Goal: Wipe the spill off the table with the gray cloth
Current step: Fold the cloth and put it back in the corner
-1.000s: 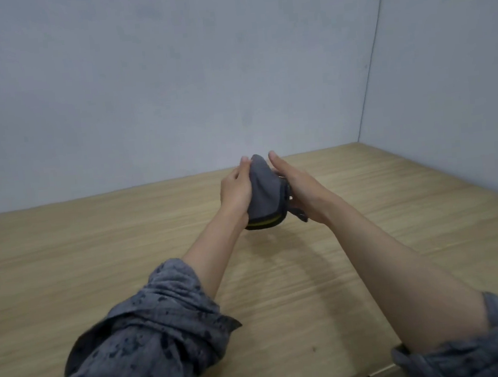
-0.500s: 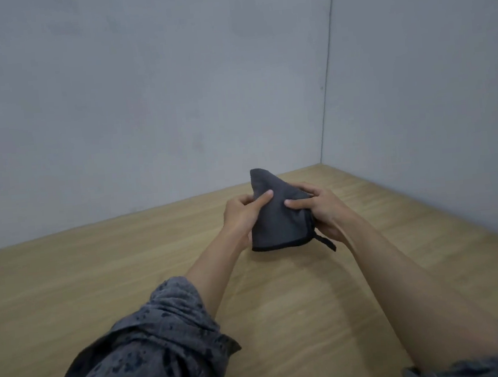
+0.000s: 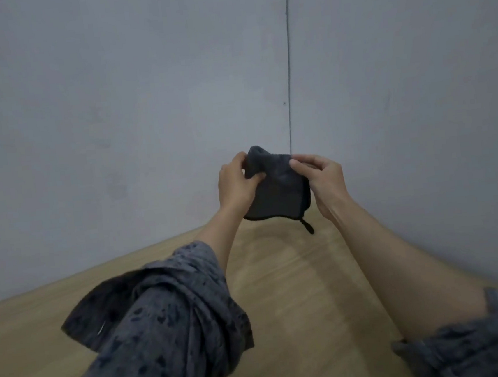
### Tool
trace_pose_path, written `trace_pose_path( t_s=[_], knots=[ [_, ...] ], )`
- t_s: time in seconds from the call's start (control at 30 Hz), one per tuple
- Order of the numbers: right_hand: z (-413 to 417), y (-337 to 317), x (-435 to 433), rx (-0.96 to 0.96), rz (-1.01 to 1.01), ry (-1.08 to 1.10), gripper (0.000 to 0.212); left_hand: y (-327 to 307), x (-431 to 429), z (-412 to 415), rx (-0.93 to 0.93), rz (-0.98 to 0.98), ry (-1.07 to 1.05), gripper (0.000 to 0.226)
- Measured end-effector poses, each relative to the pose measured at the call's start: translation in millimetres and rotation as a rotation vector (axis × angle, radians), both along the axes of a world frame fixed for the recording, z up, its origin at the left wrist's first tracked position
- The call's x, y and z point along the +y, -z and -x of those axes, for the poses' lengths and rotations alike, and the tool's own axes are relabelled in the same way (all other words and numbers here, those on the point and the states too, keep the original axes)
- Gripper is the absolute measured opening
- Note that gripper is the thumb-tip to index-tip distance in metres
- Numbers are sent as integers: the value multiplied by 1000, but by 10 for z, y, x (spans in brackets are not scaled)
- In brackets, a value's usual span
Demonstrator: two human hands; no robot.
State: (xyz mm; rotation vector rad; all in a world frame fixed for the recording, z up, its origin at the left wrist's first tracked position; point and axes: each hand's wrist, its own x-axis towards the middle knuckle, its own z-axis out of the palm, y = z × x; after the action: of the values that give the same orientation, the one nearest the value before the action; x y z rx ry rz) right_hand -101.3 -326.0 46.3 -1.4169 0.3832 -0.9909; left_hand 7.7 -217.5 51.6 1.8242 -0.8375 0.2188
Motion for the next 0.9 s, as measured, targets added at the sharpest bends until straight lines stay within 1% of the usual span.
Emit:
trace_pose_path(
  t_s=[0.1,0.2,0.3,0.4,0.5,0.57,0.6,0.63,0.7,0.8,0.9],
  knots=[
    [-125,100,-237,-4,17,45,18,124,-94,-109,-5,-61,67,33],
    [-88,367,-293,90,54,50,8,423,-16,-111,39,-147,164,39],
    [-5,582,-251,173,97,30,13,650,77,-9,54,-223,192,39],
    [48,670,-199,274,159,5,21,796,168,74,70,-259,191,34],
    [65,752,-164,417,222,6,14,896,185,144,51,-320,151,34],
    [59,800,-149,596,350,126,14,911,139,191,56,-372,57,45],
    [54,814,-136,697,426,215,20,906,116,202,77,-364,12,49],
    [67,810,-106,793,486,287,30,895,99,212,97,-334,-12,47],
    [61,786,-68,913,522,308,42,891,68,180,117,-333,-15,38],
    [3,749,-97,977,539,172,39,885,12,159,129,-394,-7,21],
    [-64,700,-170,958,561,105,31,881,-72,161,148,-348,19,17]
  ],
)
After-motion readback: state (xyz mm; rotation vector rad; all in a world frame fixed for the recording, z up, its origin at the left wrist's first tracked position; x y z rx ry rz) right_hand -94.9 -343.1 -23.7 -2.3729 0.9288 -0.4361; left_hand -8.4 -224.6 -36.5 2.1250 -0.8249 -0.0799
